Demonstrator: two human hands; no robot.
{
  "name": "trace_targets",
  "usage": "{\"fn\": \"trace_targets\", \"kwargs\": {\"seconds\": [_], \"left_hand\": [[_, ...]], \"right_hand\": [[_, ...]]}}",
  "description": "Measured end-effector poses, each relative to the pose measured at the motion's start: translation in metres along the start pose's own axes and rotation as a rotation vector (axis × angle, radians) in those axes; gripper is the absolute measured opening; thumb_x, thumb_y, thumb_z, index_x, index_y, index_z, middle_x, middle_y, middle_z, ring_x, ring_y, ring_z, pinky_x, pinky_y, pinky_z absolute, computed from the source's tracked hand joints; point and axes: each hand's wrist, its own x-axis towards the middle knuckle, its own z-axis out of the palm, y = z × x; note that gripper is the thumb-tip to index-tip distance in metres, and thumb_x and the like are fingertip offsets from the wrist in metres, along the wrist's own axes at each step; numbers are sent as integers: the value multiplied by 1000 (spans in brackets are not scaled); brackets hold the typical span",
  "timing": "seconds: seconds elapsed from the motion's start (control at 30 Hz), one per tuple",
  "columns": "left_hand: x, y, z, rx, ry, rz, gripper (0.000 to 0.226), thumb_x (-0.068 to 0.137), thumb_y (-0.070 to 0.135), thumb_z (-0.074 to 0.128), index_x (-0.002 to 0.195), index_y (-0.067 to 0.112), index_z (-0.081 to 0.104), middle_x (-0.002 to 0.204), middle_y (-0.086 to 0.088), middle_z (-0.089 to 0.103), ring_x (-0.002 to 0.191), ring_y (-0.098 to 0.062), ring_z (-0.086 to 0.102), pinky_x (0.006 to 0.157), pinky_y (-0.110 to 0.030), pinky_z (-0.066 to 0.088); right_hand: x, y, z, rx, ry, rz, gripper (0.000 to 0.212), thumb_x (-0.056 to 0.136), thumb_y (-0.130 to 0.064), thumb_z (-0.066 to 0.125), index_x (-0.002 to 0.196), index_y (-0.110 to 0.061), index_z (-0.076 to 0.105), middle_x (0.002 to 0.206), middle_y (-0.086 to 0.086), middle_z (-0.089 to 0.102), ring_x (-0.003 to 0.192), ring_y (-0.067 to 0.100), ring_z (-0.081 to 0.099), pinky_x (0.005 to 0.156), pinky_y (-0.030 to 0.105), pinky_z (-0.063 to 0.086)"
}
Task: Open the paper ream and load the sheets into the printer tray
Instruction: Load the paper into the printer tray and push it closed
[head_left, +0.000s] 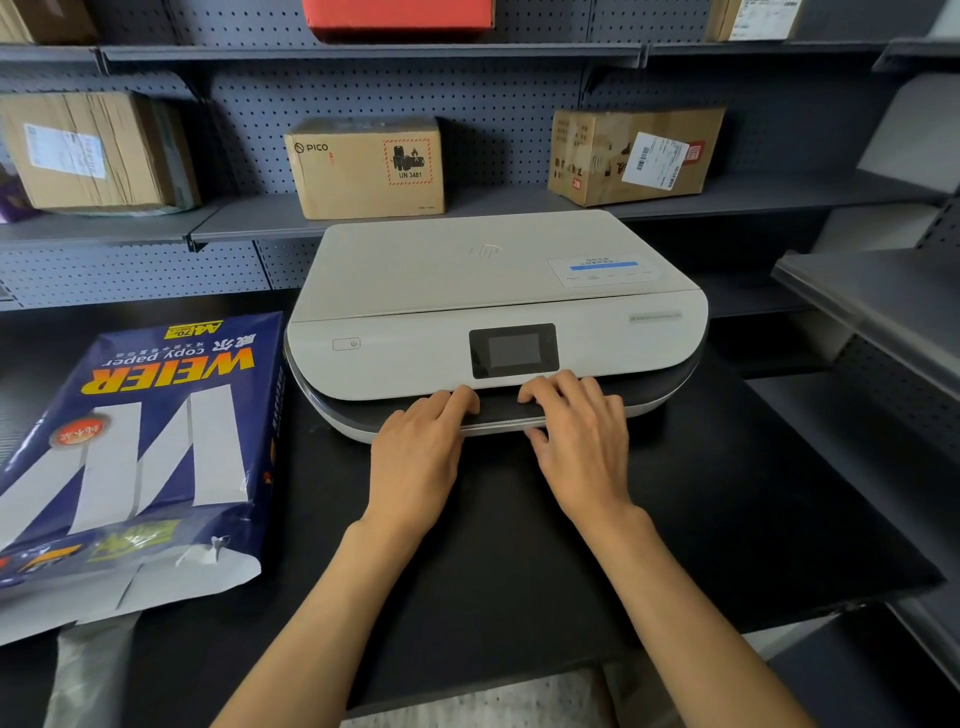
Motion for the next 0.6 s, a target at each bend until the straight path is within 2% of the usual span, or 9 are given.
{"fn": "trace_targets", "kwargs": {"seconds": [0.27,0.43,0.6], "left_hand": [[1,0,1,-4,-6,-10,34,74,3,66,100,22,52,87,9,61,72,-21,56,56,-31,38],[2,-1,-2,-52,28,-11,24,79,17,73,95,20,56,76,9,58,65,-18,53,54,-27,30],[4,1,-2,-45,29,-25,24,77,18,74,93,20,56,74,10,59,63,-16,54,55,-25,27]], "right_hand": [[1,2,-1,75,19,22,39,66,-18,86,97,-27,65,96,-10,62,85,15,57,67,26,30],[2,4,-1,119,33,49,35,62,-19,89,89,-26,68,87,-11,66,80,15,60,65,29,36],[7,2,-2,132,15,75,30,60,-17,90,82,-25,71,82,-11,68,77,15,60,65,30,35]]}}
